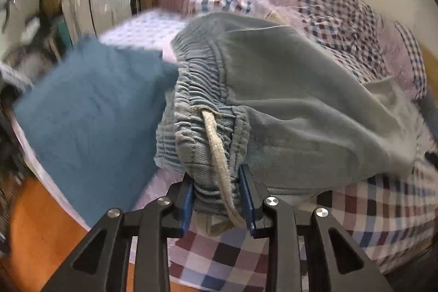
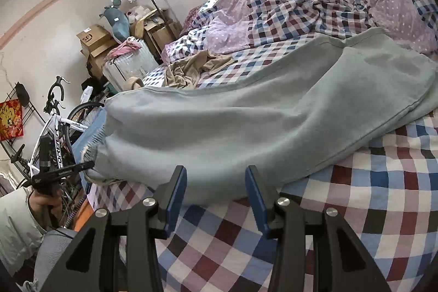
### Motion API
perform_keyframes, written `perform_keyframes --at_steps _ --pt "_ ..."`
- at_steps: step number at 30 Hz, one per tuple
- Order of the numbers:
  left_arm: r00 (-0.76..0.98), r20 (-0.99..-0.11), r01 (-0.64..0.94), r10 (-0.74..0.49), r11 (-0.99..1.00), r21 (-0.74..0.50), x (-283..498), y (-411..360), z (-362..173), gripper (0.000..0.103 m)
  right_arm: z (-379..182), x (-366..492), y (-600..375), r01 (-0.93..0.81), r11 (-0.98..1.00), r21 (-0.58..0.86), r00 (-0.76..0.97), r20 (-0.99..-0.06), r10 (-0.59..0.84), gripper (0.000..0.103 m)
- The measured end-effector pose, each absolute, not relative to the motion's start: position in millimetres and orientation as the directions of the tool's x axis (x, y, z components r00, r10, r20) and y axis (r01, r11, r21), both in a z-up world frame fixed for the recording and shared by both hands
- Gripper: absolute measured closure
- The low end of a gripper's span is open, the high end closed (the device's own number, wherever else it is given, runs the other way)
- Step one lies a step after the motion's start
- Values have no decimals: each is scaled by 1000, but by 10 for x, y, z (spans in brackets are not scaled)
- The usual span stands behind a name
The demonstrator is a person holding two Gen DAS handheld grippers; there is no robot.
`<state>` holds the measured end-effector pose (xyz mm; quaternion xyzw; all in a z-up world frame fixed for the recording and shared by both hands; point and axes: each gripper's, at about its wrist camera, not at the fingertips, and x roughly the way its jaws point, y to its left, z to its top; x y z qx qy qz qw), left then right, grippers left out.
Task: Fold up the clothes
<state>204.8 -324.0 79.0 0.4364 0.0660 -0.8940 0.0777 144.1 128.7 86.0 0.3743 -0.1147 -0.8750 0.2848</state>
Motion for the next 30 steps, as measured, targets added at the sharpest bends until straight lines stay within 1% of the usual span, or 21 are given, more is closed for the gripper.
perform_keyframes --at_steps 2,4,7,8,10,14,17,19,23,27,30 --pt "-589 -803 198 -86 -979 -40 2053 -3229 798 71 878 1446 1278 424 -804 417 -550 -587 -594 55" --pt "-605 -791 182 -89 -983 -30 2115 -3207 883 71 894 1455 1265 441 -794 419 -540 -582 -608 55" --pt "-669 -739 138 -77 -990 -22 2279 -3172 999 70 890 1472 1227 468 -779 418 -515 -587 -625 55" --pt "-628 -775 137 -67 -990 -25 2238 -3218 881 70 874 1468 1197 478 -772 418 -498 -595 -631 55" --pt "-510 -860 128 -2 -989 -74 2112 -3316 610 70 800 1451 1088 513 -753 411 -436 -631 -642 55" --pt "-540 -840 76 -55 -997 16 2199 -3152 727 68 619 1502 817 586 -730 353 -349 -703 -620 55" --pt "-532 -846 63 -32 -998 -1 2230 -3189 700 62 503 1548 569 641 -707 300 -317 -736 -599 55" --pt "-546 -838 62 -14 -998 -23 2255 -3221 703 59 453 1533 456 655 -699 287 -312 -739 -597 55" --pt "-576 -817 92 9 -993 -76 2296 -3177 701 54 470 1405 333 635 -719 284 -374 -701 -608 55" --pt "-624 -781 93 30 -989 -112 2274 -3206 706 51 704 1294 405 617 -719 320 -459 -596 -659 55" --pt "-670 -741 106 50 -981 -162 2298 -3306 747 47 829 1151 526 598 -697 396 -479 -520 -707 55"
